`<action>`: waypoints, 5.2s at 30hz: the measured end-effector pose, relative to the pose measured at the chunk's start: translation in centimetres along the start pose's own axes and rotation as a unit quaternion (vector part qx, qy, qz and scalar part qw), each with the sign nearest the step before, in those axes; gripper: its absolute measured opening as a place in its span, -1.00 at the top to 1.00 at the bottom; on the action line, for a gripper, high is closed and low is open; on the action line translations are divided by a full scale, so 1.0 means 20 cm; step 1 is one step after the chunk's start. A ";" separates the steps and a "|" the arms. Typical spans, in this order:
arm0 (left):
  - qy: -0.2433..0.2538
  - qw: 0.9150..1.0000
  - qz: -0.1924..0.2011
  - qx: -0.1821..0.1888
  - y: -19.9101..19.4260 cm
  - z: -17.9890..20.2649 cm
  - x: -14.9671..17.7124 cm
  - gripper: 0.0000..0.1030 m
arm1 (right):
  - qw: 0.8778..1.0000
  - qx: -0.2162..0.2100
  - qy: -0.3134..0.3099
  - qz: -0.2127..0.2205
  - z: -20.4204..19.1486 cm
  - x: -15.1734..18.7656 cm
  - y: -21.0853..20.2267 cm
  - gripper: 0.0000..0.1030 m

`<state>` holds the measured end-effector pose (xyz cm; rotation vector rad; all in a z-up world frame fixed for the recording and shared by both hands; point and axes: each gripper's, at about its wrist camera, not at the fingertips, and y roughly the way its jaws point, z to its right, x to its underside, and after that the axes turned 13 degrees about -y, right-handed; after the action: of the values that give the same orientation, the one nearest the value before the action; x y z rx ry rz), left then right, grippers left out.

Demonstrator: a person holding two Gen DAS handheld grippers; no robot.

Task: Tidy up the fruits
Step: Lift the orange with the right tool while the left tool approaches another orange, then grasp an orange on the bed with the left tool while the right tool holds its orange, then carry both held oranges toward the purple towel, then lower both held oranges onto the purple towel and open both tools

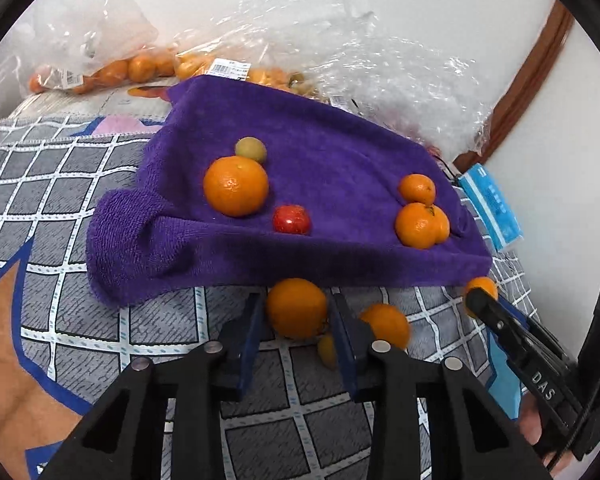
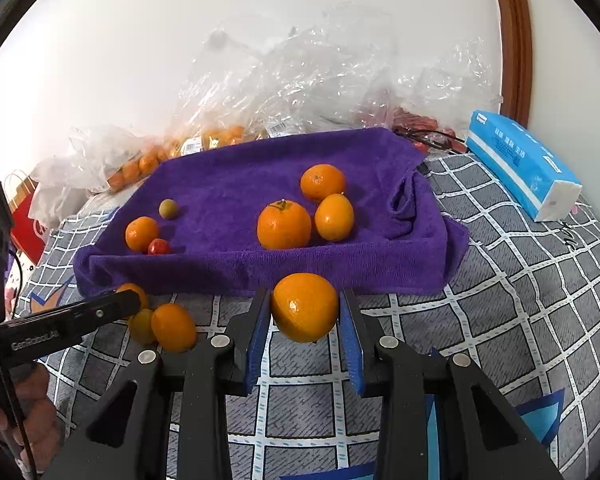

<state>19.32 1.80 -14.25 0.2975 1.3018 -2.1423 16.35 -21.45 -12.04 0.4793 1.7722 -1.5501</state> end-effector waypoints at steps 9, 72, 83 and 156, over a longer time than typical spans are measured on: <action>-0.011 1.000 0.003 -0.023 -0.08 -0.09 0.02 0.36 | 1.000 0.002 -0.011 -0.014 -0.03 0.01 0.03 0.34; 0.000 0.998 0.061 0.031 -0.45 -0.01 0.06 0.38 | 1.000 0.004 0.010 0.019 -0.11 -0.07 -0.30 0.34; 0.004 0.997 0.067 0.039 -0.52 -0.01 0.09 0.38 | 1.000 0.002 0.012 0.024 -0.18 -0.07 -0.38 0.34; 0.004 0.999 0.049 0.023 -0.24 0.06 -0.31 0.38 | 0.998 0.048 0.024 0.034 0.11 -0.40 -0.08 0.33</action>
<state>21.59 4.79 -7.27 0.3811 1.2174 -2.0931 21.20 -22.50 -5.25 0.6219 1.7041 -1.5943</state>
